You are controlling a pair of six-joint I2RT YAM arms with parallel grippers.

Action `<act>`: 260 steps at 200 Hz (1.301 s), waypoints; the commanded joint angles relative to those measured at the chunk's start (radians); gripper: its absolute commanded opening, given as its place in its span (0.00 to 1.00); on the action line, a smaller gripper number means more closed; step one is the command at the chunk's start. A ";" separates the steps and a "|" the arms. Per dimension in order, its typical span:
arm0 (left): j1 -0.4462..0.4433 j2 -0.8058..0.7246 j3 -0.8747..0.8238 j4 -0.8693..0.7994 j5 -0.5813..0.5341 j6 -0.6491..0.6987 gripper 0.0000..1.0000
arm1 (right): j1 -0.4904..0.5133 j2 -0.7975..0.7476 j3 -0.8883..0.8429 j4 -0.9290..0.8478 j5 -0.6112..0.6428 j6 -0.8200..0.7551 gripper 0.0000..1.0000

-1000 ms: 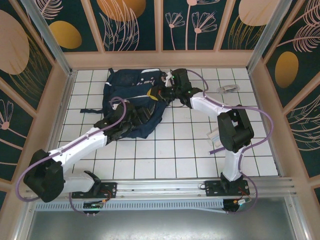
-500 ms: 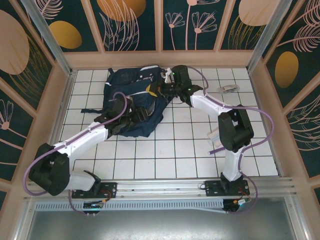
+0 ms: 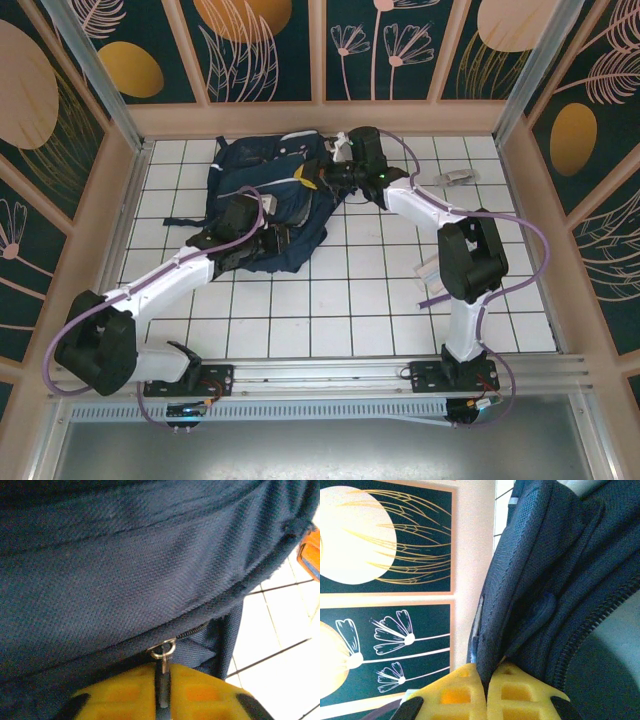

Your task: Pack the student bag

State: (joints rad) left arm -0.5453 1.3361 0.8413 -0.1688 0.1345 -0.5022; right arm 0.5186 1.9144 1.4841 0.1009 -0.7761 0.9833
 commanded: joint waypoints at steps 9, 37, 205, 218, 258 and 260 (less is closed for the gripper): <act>0.018 -0.025 -0.010 -0.021 -0.054 0.117 0.00 | 0.001 -0.031 0.079 0.192 -0.081 0.000 0.00; 0.045 -0.049 -0.014 0.008 -0.015 0.184 0.00 | 0.001 -0.031 0.079 0.180 -0.091 -0.011 0.00; 0.032 0.051 -0.070 0.123 0.408 0.522 0.00 | -0.268 0.063 0.086 -0.369 0.095 -0.285 0.27; 0.007 0.078 -0.066 0.181 0.417 0.468 0.00 | -0.271 0.028 0.031 -0.367 0.139 -0.247 0.41; -0.011 0.115 -0.072 0.389 0.504 0.316 0.00 | -0.254 -0.105 -0.229 -0.370 0.111 -0.028 0.59; -0.011 0.114 -0.071 0.394 0.505 0.311 0.00 | -0.252 -0.111 -0.240 -0.371 0.109 -0.020 0.59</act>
State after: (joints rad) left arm -0.5510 1.4471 0.7540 0.0372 0.5415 -0.0906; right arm 0.2424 1.8965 1.3621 -0.2523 -0.6716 0.8154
